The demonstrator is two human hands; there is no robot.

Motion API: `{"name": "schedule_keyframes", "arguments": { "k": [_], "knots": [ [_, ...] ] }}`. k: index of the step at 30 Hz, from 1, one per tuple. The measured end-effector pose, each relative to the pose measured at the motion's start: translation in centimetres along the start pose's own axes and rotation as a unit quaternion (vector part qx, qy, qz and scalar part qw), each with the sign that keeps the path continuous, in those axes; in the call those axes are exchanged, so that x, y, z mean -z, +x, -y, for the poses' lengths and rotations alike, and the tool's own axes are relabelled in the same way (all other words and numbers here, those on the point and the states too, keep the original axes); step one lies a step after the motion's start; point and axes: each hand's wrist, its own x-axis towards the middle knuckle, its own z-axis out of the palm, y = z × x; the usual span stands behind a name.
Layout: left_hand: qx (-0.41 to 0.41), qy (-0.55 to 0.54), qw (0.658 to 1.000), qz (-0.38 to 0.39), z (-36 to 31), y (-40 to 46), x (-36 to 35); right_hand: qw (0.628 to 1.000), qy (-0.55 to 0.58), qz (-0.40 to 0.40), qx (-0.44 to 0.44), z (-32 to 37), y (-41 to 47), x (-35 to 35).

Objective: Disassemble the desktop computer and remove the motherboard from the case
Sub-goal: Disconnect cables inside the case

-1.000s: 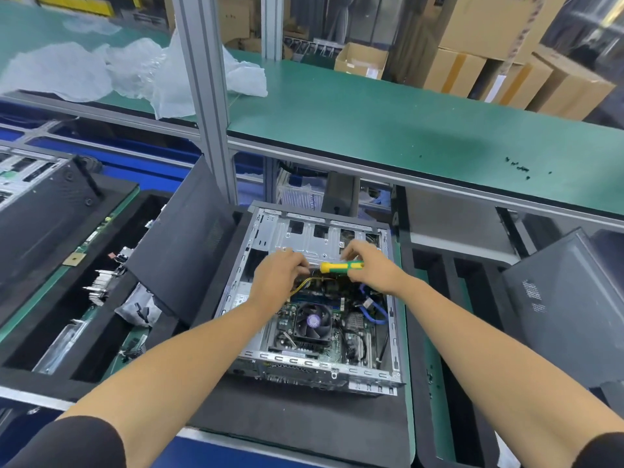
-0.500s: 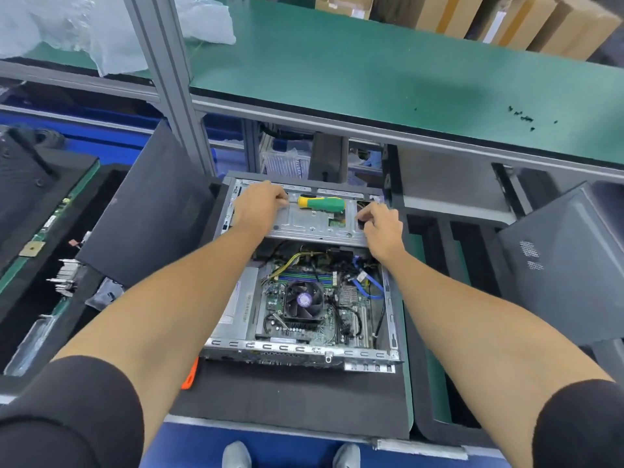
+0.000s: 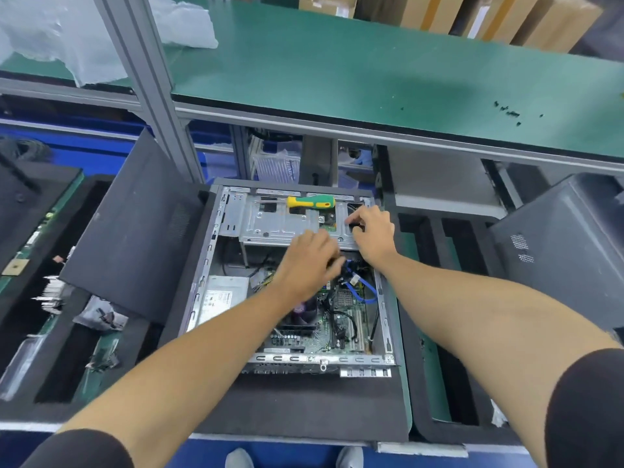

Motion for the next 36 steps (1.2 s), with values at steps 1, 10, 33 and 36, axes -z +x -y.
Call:
{"name": "schedule_keyframes", "arguments": {
  "k": [1,10,33,36],
  "knots": [
    [-0.041,0.004,0.999,0.022,-0.8,-0.6,-0.5,1.000,-0.004,0.001,0.003,0.1,0.0,0.0],
    [0.357,-0.276,0.891,0.060,-5.6,-1.0,-2.5,1.000,-0.006,0.004,0.013,0.2,-0.1,0.1],
    [0.542,-0.517,0.660,-0.050,-7.9,0.1,-4.3,0.999,-0.034,0.004,0.026,0.0,0.1,-0.5],
    [0.514,-0.526,0.676,-0.047,-8.0,-0.3,-4.7,0.999,-0.036,0.004,0.030,-0.1,0.1,-0.5]
  ]
}}
